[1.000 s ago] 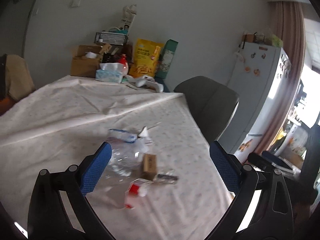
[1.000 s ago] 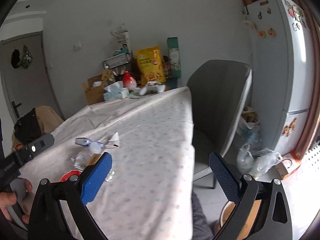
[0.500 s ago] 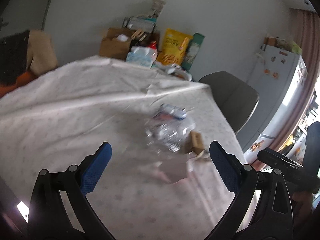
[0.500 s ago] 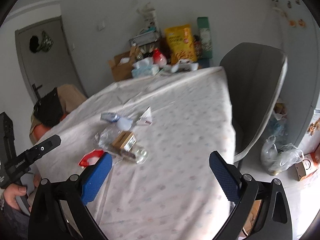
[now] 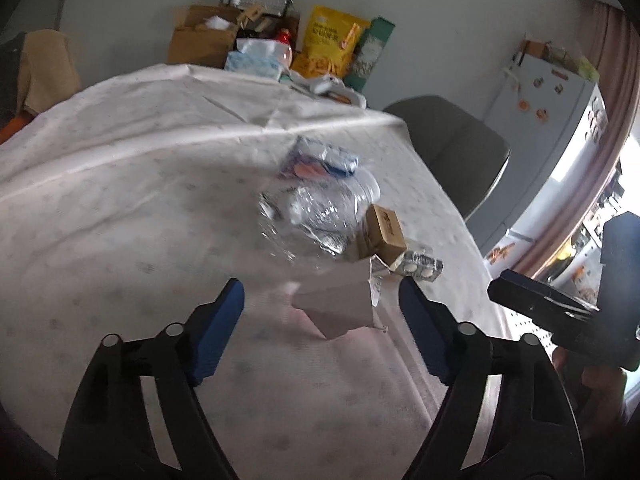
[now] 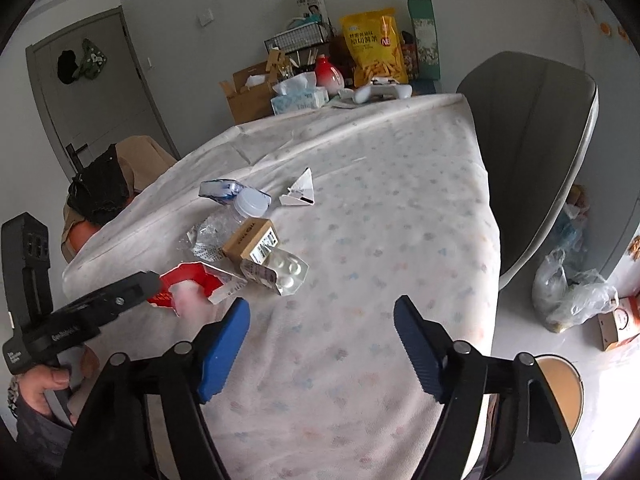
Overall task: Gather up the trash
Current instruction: 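Move both tools back to the table toward the clear plastic bottle, then grasp the white paper scrap with the left tool while the right tool grasps the clear blister pack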
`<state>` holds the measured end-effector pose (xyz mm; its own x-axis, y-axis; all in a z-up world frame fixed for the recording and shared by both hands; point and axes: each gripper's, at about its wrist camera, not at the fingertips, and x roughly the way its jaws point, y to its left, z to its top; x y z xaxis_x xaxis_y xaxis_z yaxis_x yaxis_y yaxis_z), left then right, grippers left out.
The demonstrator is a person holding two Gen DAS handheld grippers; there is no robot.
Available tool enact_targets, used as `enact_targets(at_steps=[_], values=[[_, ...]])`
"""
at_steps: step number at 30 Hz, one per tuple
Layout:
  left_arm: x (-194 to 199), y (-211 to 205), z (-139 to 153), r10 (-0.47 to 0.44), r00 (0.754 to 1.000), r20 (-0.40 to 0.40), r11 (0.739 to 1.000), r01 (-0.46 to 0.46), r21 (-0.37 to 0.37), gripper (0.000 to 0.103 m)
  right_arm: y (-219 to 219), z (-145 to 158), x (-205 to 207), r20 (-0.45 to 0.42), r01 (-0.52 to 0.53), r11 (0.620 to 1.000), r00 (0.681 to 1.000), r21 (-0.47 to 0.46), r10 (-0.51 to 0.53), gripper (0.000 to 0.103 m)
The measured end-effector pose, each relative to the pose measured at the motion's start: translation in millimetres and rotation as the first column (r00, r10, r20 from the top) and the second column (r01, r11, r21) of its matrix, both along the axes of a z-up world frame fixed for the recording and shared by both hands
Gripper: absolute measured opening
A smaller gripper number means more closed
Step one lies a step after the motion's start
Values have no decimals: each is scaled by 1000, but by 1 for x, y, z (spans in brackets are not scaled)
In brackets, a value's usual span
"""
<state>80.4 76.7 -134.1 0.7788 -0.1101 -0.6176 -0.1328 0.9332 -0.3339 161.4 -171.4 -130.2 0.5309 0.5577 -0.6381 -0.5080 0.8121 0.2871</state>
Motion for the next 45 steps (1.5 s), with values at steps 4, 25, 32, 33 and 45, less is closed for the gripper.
enact_targets(at_steps=[4, 25, 32, 33, 45], values=[[7, -2, -8, -1, 999, -54, 1000, 0, -18, 42, 3, -2, 3, -8, -13, 1000, 1000, -1, 13, 71], [-30, 51, 11, 196, 980, 25, 981, -195, -10, 41, 93, -18, 37, -27, -197, 961, 980, -196, 196, 68], [-33, 54, 14, 193, 980, 43, 981, -192, -18, 41, 99, -14, 38, -30, -237, 954, 971, -186, 235, 49], [-33, 53, 14, 191, 981, 45, 982, -190, -18, 41, 98, -13, 36, -24, -235, 954, 972, -188, 235, 48], [-11, 18, 32, 98, 992, 81, 995, -97, -17, 41, 29, 5, 19, -13, -123, 988, 992, -96, 123, 48]])
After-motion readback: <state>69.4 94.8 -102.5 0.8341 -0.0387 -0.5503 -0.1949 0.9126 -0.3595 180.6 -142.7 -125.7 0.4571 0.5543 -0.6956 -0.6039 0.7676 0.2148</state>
